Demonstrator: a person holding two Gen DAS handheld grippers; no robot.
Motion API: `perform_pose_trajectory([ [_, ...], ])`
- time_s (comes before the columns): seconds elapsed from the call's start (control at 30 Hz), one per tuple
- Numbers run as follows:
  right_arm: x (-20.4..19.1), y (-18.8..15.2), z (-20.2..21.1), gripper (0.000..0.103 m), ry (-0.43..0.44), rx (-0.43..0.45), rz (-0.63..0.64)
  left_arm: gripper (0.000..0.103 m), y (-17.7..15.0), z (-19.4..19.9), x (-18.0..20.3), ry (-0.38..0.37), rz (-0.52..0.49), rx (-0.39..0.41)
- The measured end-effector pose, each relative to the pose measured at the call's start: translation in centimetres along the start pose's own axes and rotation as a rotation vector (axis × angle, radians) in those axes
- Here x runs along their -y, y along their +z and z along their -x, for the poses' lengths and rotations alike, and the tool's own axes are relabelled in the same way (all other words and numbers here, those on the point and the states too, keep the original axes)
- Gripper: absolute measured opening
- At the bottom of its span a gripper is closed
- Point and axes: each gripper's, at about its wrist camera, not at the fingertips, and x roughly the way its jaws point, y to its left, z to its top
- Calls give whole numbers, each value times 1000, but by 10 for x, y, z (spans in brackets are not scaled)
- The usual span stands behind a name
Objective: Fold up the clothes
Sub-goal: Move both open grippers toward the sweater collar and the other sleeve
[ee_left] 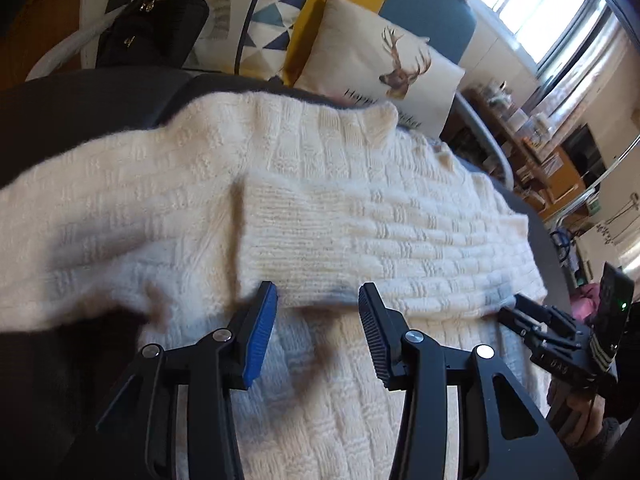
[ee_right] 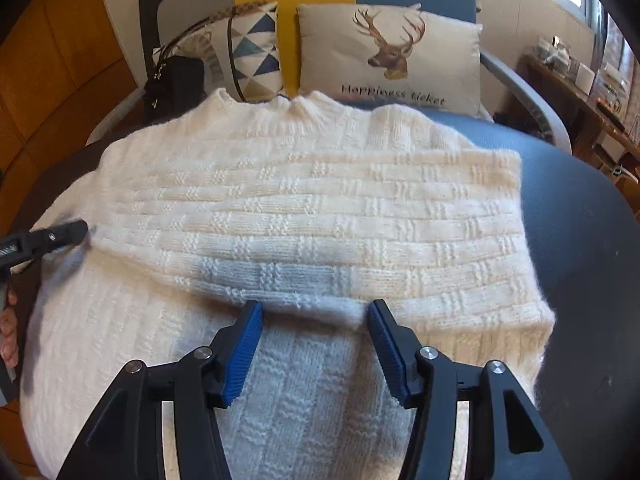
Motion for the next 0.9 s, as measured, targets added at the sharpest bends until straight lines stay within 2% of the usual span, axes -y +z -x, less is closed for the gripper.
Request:
perform_pose_trajectory([
  [0.13,-9,1,6,58,31,0,-5,46,2,18,-7,-99,113,47],
  [0.3,-28,4,8,58,75,4,10,46,-12,24,-8,-238,199,20],
  [0.37,-38,8,2,58,61,14,19,46,-15,14,-2,-205,167,-6],
  [0.47,-50,13,-6,58,30,19,33,45,-13,0,-5,-145,177,-36],
  [0.53,-55,16,-10,60,-2,-6,52,45,-11,5,-7,-174,194,-18],
  [0.67,-63,38,-4,60,34,32,52,45,6,12,3,-198,115,29],
  [0.73,-73,56,-10,60,26,47,74,45,18,3,5,-191,97,12],
  [0.83,-78,76,-45,60,-26,-34,90,46,32,-25,1,-157,93,-51],
  [0.9,-75,82,-56,61,-27,-55,81,46,40,-25,1,-170,88,-47],
])
